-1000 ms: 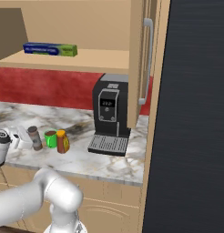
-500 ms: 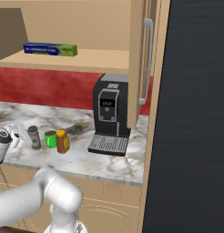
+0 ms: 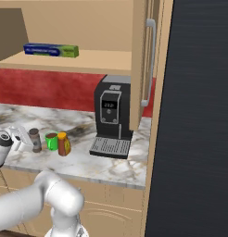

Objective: Pick the cinnamon and honey bottle from the cabinet and place them next to the mug.

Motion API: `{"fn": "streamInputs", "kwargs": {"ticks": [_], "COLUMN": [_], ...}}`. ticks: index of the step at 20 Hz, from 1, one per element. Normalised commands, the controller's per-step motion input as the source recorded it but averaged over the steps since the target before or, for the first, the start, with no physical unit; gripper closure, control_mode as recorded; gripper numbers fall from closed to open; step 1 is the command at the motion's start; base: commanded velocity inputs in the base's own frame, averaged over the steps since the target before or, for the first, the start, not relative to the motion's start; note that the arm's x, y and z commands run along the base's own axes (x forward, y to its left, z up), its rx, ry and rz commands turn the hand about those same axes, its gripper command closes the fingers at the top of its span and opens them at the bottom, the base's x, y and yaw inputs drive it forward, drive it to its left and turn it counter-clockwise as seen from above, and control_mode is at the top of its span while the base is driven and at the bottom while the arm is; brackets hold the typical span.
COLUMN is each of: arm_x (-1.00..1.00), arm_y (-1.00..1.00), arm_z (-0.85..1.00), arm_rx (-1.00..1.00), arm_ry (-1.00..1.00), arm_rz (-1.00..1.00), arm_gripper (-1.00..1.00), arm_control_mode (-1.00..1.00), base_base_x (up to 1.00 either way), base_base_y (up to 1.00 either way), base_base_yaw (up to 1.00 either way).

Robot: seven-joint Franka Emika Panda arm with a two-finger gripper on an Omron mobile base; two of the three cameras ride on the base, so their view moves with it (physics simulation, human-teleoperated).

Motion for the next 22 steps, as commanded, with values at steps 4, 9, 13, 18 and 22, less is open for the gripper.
{"fn": "streamInputs", "kwargs": {"ticks": [4, 9, 13, 18, 22], "arm_x": [0.00, 0.00, 0.00, 0.00, 0.00], "arm_y": [0.00, 0.00, 0.00, 0.00, 0.00], "arm_z": [-0.18, -0.07, 0.00, 0.00, 0.00], "arm_rx": [0.00, 0.00, 0.00, 0.00, 0.00], "arm_ry": [0.00, 0.00, 0.00, 0.00, 0.00], "arm_rz": [0.00, 0.00, 0.00, 0.00, 0.00], "arm_gripper": [1.00, 1.00, -1.00, -1.00, -1.00], "arm_control_mode": [-1.00, -1.00, -1.00, -1.00, -1.00], "base_base_x": [0.00, 0.00, 0.00, 0.00, 0.00], "base_base_y": [0.00, 0.00, 0.00, 0.00, 0.00], "base_base_yaw": [0.00, 0.00, 0.00, 0.00, 0.00]}}
